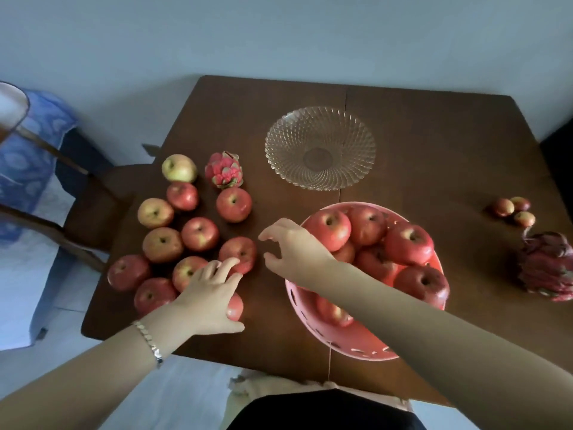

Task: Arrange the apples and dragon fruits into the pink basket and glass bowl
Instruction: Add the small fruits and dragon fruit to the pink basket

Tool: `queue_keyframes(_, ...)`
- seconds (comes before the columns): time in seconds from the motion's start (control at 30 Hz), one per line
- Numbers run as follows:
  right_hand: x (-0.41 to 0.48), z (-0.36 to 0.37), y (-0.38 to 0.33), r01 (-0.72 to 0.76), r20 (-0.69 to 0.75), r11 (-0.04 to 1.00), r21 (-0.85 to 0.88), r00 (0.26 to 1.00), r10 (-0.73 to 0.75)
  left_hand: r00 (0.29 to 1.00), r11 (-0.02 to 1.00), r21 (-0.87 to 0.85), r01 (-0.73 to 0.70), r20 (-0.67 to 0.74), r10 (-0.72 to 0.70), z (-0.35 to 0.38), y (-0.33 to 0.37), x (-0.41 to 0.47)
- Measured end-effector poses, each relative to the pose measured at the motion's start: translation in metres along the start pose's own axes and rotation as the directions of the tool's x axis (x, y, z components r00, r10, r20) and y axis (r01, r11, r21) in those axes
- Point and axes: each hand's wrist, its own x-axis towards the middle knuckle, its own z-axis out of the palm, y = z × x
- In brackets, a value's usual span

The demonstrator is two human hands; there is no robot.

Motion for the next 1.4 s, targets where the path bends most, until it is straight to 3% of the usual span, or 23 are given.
queue_keyframes(0.1, 0.032, 0.037, -0.011, -0.127, 0.159, 0.973, -0.192, 0.975, 0.158, 0.998, 0.999, 0.025, -0.026, -0.048, 0.028, 0.006, -0.007, 0.002)
queue_keyframes(0.23, 0.062, 0.077, -0.017, -0.058, 0.256, 0.908, -0.414, 0.950, 0.177, 0.996, 0.988, 0.126, -0.085, -0.012, 0.087, 0.009, -0.017, 0.006)
queue_keyframes(0.43, 0.077, 0.088, -0.021, -0.046, 0.188, 0.830, -0.556, 0.966, 0.180, 0.971, 0.938, 0.250, -0.239, 0.063, 0.230, 0.019, -0.032, 0.010)
queue_keyframes(0.5, 0.068, 0.074, -0.025, -0.038, 0.064, 0.867, -0.496, 0.995, 0.080, 0.964, 0.935, 0.237, -0.265, 0.055, 0.260, 0.021, -0.035, 0.013)
queue_keyframes(0.57, 0.051, 0.050, -0.030, -0.059, -0.127, 0.952, -0.302, 0.992, 0.022, 0.962, 0.945, 0.180, -0.272, 0.027, 0.271, 0.017, -0.037, 0.014)
queue_keyframes(0.63, 0.030, 0.020, -0.031, -0.086, -0.271, 0.994, -0.068, 0.960, 0.065, 0.962, 0.959, 0.094, -0.268, -0.033, 0.272, 0.008, -0.035, 0.013)
queue_keyframes(0.73, -0.010, -0.022, -0.025, -0.204, -0.332, 0.967, 0.151, 0.911, 0.244, 0.967, 0.962, -0.145, -0.230, -0.145, 0.209, -0.022, -0.028, 0.011)
queue_keyframes(0.83, -0.052, -0.044, -0.005, -0.387, -0.256, 0.893, 0.228, 0.862, 0.439, 0.969, 0.854, -0.477, -0.209, -0.218, 0.116, -0.056, -0.017, 0.014)
queue_keyframes(1.0, -0.090, -0.022, 0.028, -0.559, -0.108, 0.822, 0.111, 0.815, 0.569, 0.931, 0.736, -0.610, -0.294, -0.359, 0.075, -0.075, 0.014, 0.017)
queue_keyframes(1.2, -0.103, 0.010, 0.041, -0.519, 0.031, 0.855, 0.004, 0.854, 0.519, 0.936, 0.728, -0.613, -0.307, -0.332, 0.114, -0.062, 0.037, 0.007)
queue_keyframes(1.4, -0.117, 0.003, 0.053, -0.441, 0.136, 0.888, 0.130, 0.895, 0.425, 0.944, 0.731, -0.628, -0.268, -0.324, 0.068, -0.050, 0.052, -0.003)
